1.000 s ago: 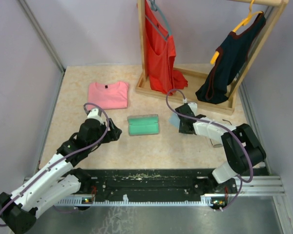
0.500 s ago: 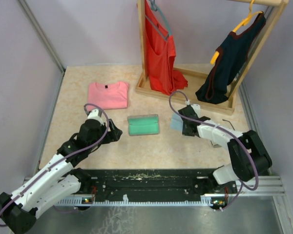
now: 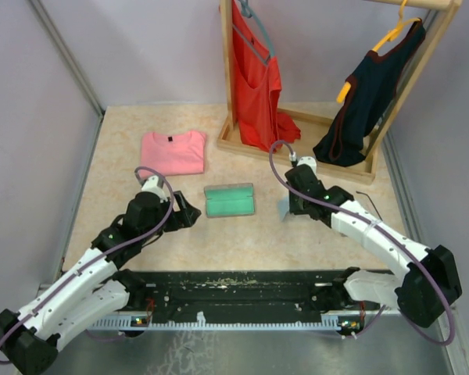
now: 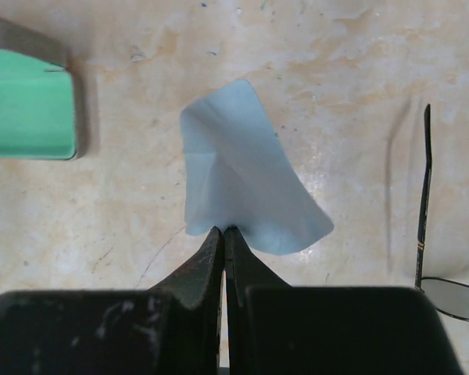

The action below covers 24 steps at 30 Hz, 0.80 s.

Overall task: Organize the sunglasses
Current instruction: Pick up the glasses cleaning cloth from the center of the board.

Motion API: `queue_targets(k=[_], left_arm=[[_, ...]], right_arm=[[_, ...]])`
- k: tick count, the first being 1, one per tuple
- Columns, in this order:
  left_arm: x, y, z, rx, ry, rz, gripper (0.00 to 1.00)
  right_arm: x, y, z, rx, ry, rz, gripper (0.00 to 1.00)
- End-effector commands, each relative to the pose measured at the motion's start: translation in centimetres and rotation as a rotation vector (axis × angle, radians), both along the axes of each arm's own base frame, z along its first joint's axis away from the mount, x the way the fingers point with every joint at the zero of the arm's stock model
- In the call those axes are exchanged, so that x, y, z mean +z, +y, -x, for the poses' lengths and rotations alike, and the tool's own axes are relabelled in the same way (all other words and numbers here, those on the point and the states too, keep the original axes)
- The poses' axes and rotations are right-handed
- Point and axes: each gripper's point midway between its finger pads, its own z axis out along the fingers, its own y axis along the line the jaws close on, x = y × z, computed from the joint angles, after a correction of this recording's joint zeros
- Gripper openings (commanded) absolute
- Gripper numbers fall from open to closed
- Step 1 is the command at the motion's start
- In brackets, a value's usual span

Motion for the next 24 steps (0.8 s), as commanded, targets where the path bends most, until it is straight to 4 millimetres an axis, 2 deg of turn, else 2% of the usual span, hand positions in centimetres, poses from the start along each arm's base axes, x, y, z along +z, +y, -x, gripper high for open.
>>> queue_targets(k=[1,5,11,18,24], left_arm=[[0.1,-0.6,0.2,-0.025,-0.005,0.043,0.88],[-0.5,-1.6,0.8,-0.085,0.008,0.068,0.87],[-0.6,-1.3,1.0,-0.067,0.017,0.076,0.86],[-0.9,-2.0,1.9,-0.094,0.034,0.137,0.85],[-1.1,-1.2,2.1,-0.052,0.041,0.143,0.85]], right_arm=[[2.8,1.8,1.0,0.085,-0.019,-0.027,0.00],[4.0,3.7,1.4,0.136,-0.035,-0.084,0.00],[5.9,8.5,2.5,0.281,-0.040,-0.141,0.00],[6.7,12.9,2.9,0.367,-0.041,-0.220,0.00],[7.6,16.5,3.1,0.445,-0.042,-0.291,0.00]])
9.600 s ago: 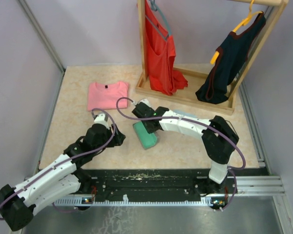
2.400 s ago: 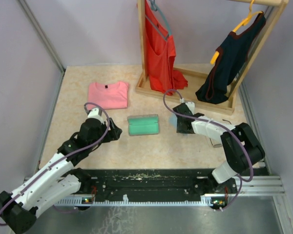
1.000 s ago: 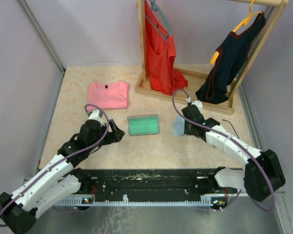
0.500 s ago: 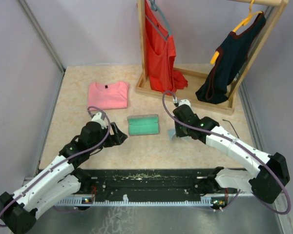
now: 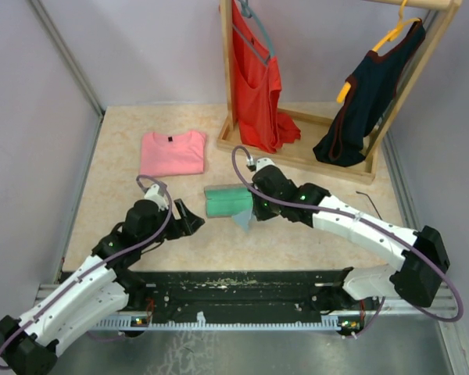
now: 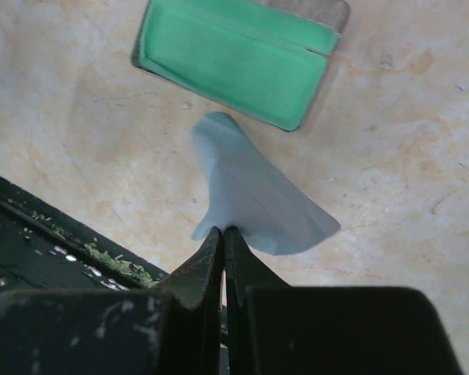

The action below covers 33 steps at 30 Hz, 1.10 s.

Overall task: Organize the sunglasses
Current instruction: Pick up the glasses cleaning cloth from the center of the board, then place the glasses cleaning cloth at the center of the board.

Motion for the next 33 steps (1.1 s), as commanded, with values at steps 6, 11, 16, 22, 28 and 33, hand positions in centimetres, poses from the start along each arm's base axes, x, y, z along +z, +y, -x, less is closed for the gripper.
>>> queue_targets(k=[6,11,16,22,28,33], left_arm=[[0.8,0.9,0.1,0.051,-0.026,0.036,0.84],[0.9,1.6,0.1,0.076,-0.027,0.009,0.84],[0.4,2.1,0.3,0.094,-0.023,0.000,0.85],[-0.7,2.2,0.6,0.092,0.002,-0.010,0.85],[-0.9,2.2,0.5,0.092,0.002,-0.021,0.84],[-1.9,1.9,0.3,0.078,0.021,-0.039,0.84]], right_arm=[[3.9,7.0,-1.7,0.111,-0.054,-0.162,0.00],[4.0,8.6,-1.1,0.178,-0.058,-0.177,0.00],[-0.7,8.3,1.8,0.269,0.017,-0.122,0.00],[-7.5,6.3,5.5,0.299,0.125,-0.023,0.00],[-8.4,5.1,6.9,0.271,0.121,0.015,0.22],[-7.1,4.3,6.9,0.223,0.083,-0.027,0.39]])
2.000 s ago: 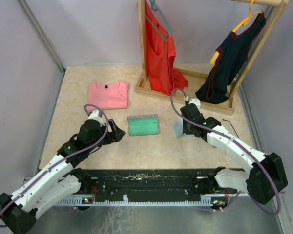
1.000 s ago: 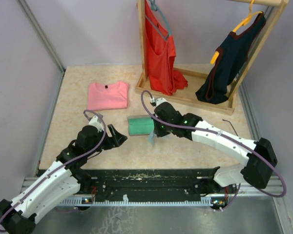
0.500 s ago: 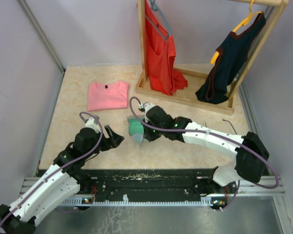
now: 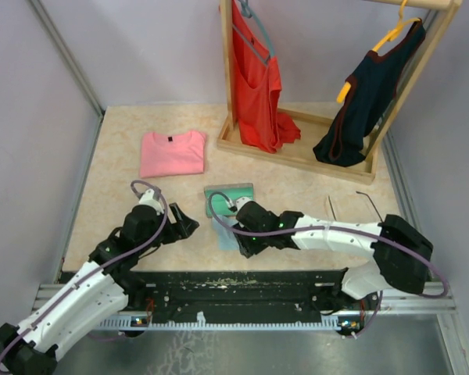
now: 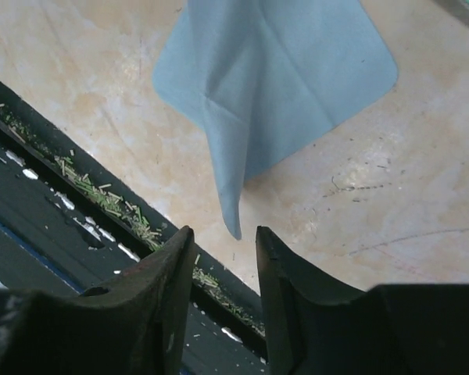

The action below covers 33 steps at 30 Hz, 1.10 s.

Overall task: Organize the sunglasses
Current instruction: Place the glasses cleaning cloth at the center of the board.

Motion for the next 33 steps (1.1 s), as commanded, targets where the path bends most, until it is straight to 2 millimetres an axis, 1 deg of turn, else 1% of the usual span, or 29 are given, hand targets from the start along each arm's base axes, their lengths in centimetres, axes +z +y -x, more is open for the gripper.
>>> queue_targets(k=[1,5,6,8,12,14,16,19,25,28,32,33], left_arm=[[-1.1,-0.3,-0.3,-0.012,0.013,-0.016,0.83],[-2.3,-1.4,-0.3,-0.063,0.039,-0.013,0.80],[-2.7,-1.5,-0.5,-0.065,0.045,-0.017,0.80],[-3.2,-1.7,-0.9,-0.064,0.046,-0.028,0.79],[-3.6,-2.4,-2.4,-0.065,0.014,-0.040,0.77],[-4.1,-2.9,-3.0,-0.074,0.018,-0.048,0.75],[-4.5,-3.2,-3.4,-0.077,0.034,-0.061,0.72],[-5.0,-3.4,-3.9,-0.078,0.053,-0.081,0.70],[-5.8,-4.3,-4.0,-0.121,0.039,-0.058,0.66],[-6.3,-4.4,-3.9,-0.123,0.054,-0.064,0.65],[-6.4,-4.0,-3.7,-0.112,0.049,-0.061,0.64],[-6.5,-3.9,-3.5,-0.110,0.049,-0.060,0.64]], right_arm=[[3.4,0.5,-1.1,-0.078,-0.092,-0.118,0.42],[3.8,-1.6,-2.6,-0.236,-0.158,-0.111,0.51],[3.9,-2.1,-3.2,-0.283,-0.180,-0.111,0.52],[3.9,-2.3,-4.2,-0.345,-0.199,-0.138,0.52],[3.1,-1.8,-6.4,-0.398,-0.194,-0.167,0.50],[3.2,-0.8,-7.5,-0.390,-0.203,-0.176,0.49],[2.8,0.0,-8.3,-0.372,-0.207,-0.159,0.48],[2.1,0.5,-9.3,-0.361,-0.214,-0.109,0.45],[0.9,1.6,-10.1,-0.321,-0.212,-0.053,0.42],[0.1,1.6,-10.2,-0.314,-0.201,-0.009,0.40],[-0.7,1.5,-10.2,-0.306,-0.187,0.032,0.36],[-1.6,1.3,-10.1,-0.305,-0.176,0.060,0.36]])
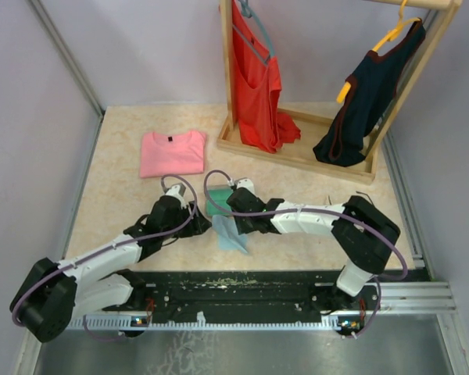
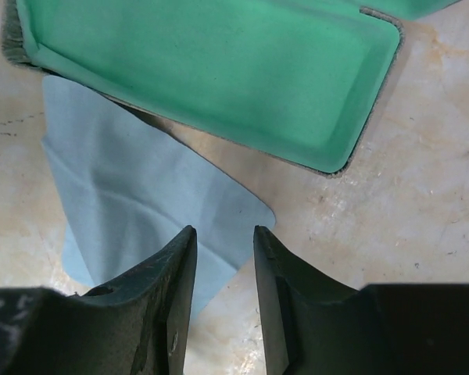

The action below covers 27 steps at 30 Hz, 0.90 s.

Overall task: Organize the sunglasses
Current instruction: Place the glasses cleaning cloth at the center of the board, then fold the glasses cleaning cloth at the center of the board.

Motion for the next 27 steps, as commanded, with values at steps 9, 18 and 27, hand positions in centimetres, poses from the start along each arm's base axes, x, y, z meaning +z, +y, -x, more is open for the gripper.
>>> queue_targets(k=[9,18,27], left_arm=[[0.3,0.6,0.2,0.011,-0.044,0.021,0.64],[-0.1,0.2,0.2,-0.004,-0.024,0.022,0.64],[-0.4,-0.5,0.7,-0.039,-0.019,0.055,0.64]], right_arm=[[-1.2,-0.6,-1.2,-0.004,-0.006,0.129,0.34],[-2.1,-1.2,-0.8,0.005,0.012,0.216,0.32],[-2.8,-1.1,-0.4,0.001,0.026,0.199,0.06]])
